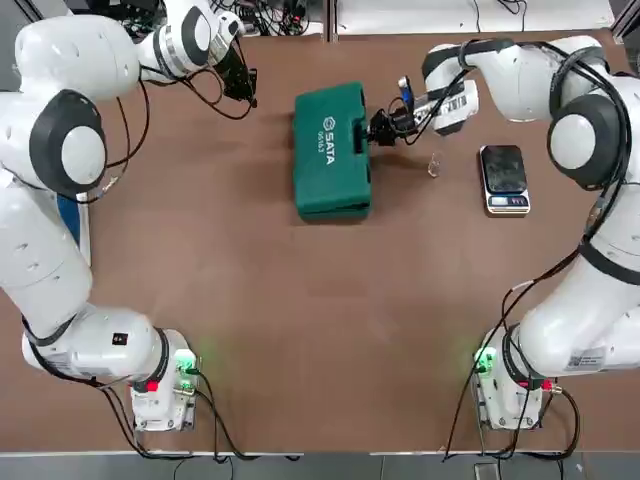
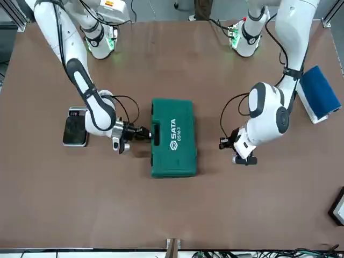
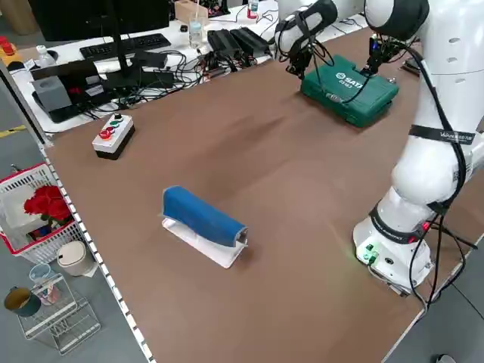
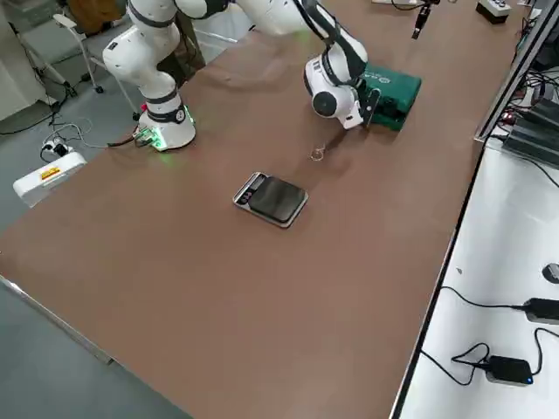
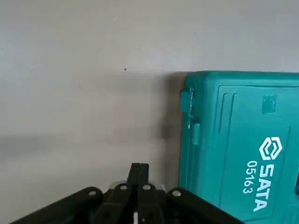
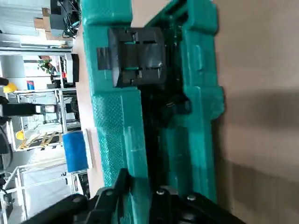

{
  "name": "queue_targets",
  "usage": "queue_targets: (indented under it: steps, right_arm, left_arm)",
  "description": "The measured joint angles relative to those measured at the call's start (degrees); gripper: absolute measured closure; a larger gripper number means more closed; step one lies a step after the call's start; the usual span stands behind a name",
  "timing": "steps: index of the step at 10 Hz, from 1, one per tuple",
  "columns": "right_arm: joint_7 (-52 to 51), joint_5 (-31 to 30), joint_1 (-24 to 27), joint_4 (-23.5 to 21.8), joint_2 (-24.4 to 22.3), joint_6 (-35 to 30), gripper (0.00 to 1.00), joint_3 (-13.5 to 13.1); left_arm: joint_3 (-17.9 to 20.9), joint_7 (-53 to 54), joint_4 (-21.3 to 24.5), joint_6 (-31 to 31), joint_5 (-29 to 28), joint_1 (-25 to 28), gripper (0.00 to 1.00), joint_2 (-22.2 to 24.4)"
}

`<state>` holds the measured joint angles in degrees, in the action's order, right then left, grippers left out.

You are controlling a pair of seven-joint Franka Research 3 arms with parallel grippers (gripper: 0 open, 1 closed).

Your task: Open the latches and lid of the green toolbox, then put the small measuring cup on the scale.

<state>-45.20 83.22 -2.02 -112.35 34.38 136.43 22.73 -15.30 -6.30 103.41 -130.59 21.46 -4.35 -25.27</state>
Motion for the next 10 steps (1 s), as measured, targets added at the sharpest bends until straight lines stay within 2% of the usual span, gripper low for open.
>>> queue_targets:
  steps: [3,4,5,7,10]
  right_arm:
    - [7.11,-2.39,-0.30,0.50,-2.71,0.05,0.68,0.25]
    - [8.97,-2.48,-0.42,0.53,-3.51,0.26,0.62,0.74]
    - [10.84,-2.49,-0.49,0.55,-4.29,0.44,0.61,1.34]
    - [14.94,-2.51,-0.53,0.61,-5.33,3.63,0.53,4.29]
    - [21.03,-2.51,-0.78,0.86,-7.27,5.92,0.53,7.96]
  left_arm:
    - [0.00,-1.55,-0.13,0.00,0.00,-0.03,0.99,0.00]
    - [-0.02,-2.32,-0.19,0.00,0.00,-0.21,0.99,0.00]
    - [-0.02,-3.38,-0.20,-0.01,-0.06,-0.66,0.99,0.00]
    - [-0.03,-5.15,-0.23,-0.06,-0.64,-1.19,0.99,0.00]
    - [0.03,-5.19,-0.23,-0.07,-0.68,-1.18,0.99,0.00]
